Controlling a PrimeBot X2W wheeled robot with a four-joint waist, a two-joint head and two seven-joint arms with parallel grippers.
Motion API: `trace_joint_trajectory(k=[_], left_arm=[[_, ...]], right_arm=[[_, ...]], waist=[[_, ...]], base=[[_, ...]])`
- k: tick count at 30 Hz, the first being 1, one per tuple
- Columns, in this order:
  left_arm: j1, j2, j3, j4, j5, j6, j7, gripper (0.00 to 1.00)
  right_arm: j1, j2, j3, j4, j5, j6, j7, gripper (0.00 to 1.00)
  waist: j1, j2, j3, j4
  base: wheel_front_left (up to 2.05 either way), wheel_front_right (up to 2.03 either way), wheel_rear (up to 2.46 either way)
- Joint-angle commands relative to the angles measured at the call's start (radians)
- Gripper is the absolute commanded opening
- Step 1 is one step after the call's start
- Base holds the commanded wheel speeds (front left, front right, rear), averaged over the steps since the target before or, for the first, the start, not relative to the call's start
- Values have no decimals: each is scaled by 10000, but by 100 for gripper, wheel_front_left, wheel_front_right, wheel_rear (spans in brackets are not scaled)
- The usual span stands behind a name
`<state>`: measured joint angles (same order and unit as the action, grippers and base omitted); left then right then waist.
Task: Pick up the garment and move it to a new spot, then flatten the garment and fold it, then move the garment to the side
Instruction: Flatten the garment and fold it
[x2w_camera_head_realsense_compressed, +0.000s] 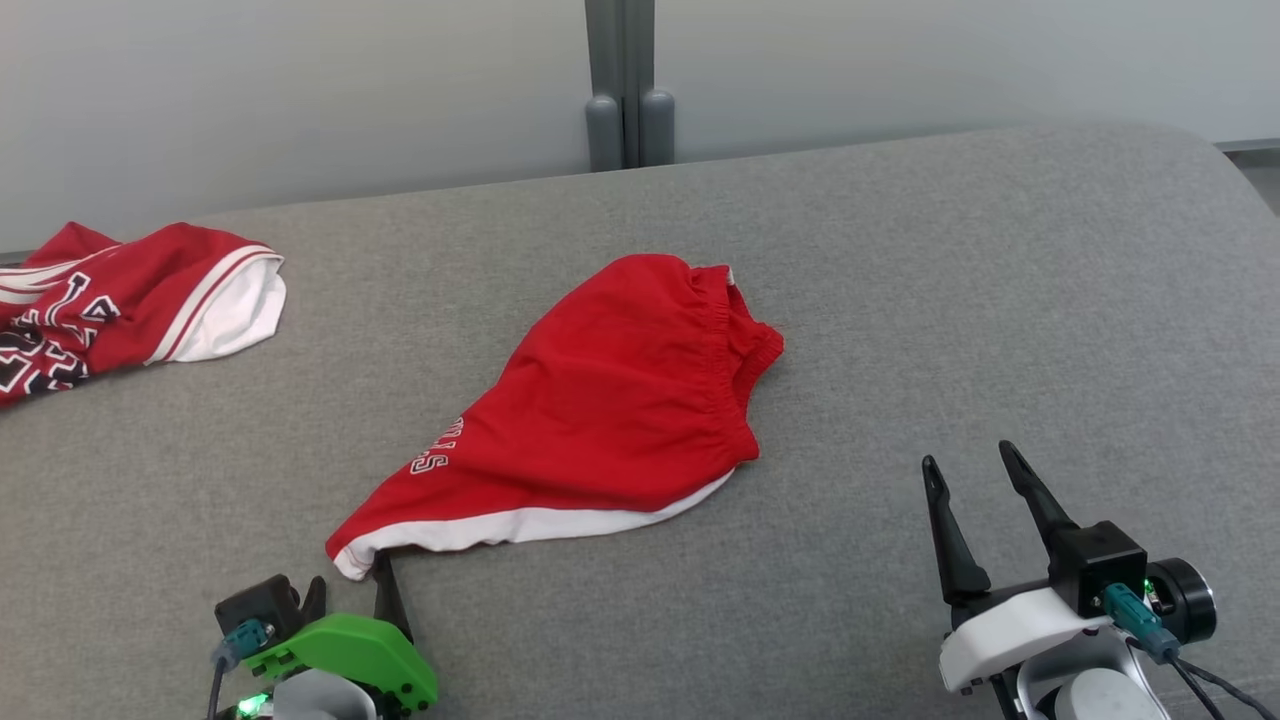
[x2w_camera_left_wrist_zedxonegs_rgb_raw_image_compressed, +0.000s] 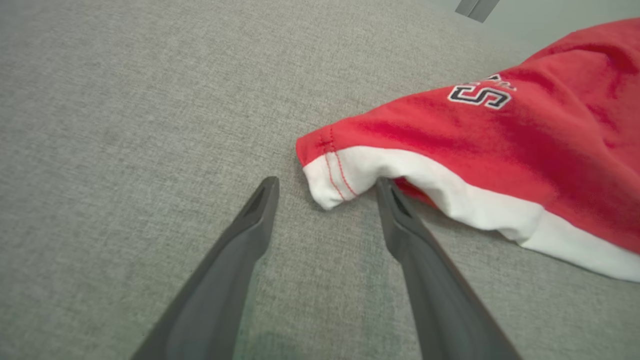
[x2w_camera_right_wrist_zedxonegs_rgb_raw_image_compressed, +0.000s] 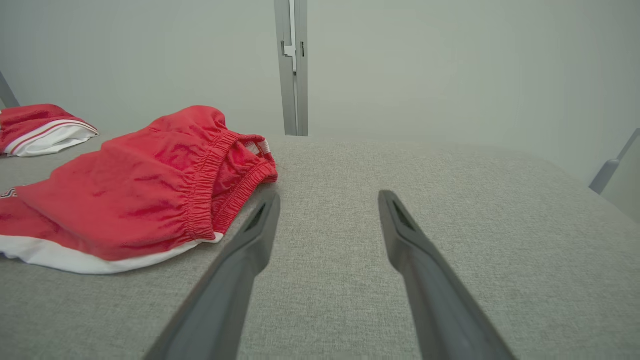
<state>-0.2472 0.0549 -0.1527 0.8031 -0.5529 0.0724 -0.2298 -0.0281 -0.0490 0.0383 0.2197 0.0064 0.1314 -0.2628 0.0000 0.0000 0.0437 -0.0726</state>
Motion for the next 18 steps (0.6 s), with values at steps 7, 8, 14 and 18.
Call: trace_joint_trajectory(k=[7, 8, 14, 18], left_arm=[[-515, 34, 234, 581, -175, -127, -259, 5], [-544, 32, 235, 607, -164, -166, -278, 0], [-695, 25, 142, 607, 180, -245, -350, 0], [-684, 21, 130, 202, 503, -211, -357, 0]], right_arm=[[-169, -26, -87, -1, -52, -14, -31, 100], [-165, -26, -103, 6, -62, -14, -31, 100], [-208, -24, 45, 104, -57, -14, -31, 100], [-414, -24, 461, 349, -192, -14, -31, 100]], waist=[[0, 0, 259, -302], [0, 0, 255, -292], [0, 0, 216, -97], [0, 0, 191, 115]], base=[[0, 0, 0], [0, 0, 0], [0, 0, 0], [0, 0, 0]])
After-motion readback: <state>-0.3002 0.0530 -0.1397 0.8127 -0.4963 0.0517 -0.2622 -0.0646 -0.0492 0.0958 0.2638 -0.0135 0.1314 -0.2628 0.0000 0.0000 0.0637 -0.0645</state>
